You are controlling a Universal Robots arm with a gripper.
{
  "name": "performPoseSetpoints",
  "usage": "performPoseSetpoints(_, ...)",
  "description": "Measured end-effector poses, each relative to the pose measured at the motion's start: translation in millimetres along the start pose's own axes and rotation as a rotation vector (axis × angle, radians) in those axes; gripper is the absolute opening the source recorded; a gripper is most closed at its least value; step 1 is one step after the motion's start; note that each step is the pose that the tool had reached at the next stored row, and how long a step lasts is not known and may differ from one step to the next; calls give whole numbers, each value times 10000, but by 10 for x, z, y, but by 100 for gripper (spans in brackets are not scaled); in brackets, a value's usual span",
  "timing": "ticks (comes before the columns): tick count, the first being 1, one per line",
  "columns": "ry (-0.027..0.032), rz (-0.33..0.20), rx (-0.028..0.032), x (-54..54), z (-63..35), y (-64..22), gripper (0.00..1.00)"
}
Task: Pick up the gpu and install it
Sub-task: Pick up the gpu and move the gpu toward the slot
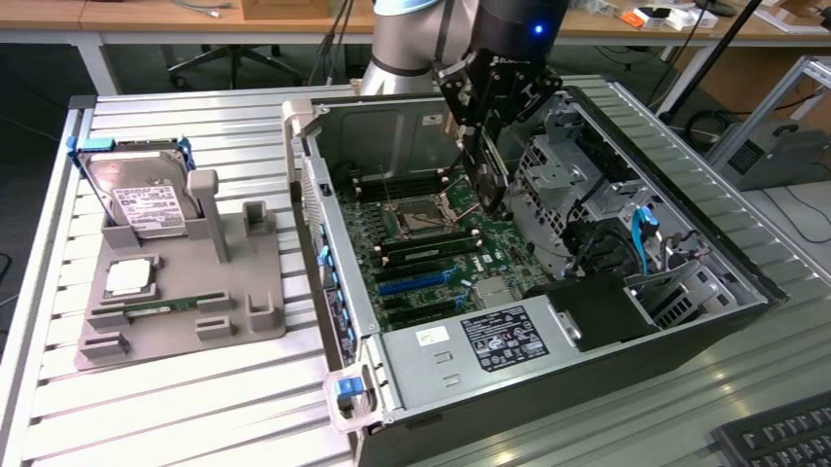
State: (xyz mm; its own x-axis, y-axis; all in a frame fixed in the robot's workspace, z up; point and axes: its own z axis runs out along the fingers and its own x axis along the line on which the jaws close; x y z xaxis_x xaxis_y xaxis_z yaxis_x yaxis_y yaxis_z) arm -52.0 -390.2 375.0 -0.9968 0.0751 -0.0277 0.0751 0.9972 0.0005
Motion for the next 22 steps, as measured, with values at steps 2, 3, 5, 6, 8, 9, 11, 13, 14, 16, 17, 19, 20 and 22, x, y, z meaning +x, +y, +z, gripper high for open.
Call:
performPoseSetpoints(2, 0, 0, 2, -1, 5, 0, 27)
performPoseSetpoints(3, 0, 0, 3, -2, 7, 0, 27)
performPoseSetpoints(5, -1, 0, 5, -4, 11, 0, 27)
performPoseSetpoints(6, -1, -1, 5, -5, 14, 0, 27)
performPoseSetpoints(8, -1, -1, 7, -7, 19, 1, 27)
performPoseSetpoints(9, -1, -1, 9, -8, 21, 1, 27)
performPoseSetpoints(11, -1, -1, 12, -10, 25, 1, 27)
performPoseSetpoints(13, -2, -1, 14, -15, 31, 1, 27)
performPoseSetpoints(14, -2, -2, 15, -18, 34, 1, 27)
performPoseSetpoints(16, -2, -1, 18, -25, 39, 2, 27)
performPoseSetpoints(17, -2, -1, 19, -28, 42, 2, 27)
performPoseSetpoints(19, -2, 0, 21, -37, 47, 3, 27)
performPoseSetpoints(20, -2, -1, 23, -40, 49, 3, 27)
performPoseSetpoints(22, -2, -1, 25, -49, 55, 4, 27)
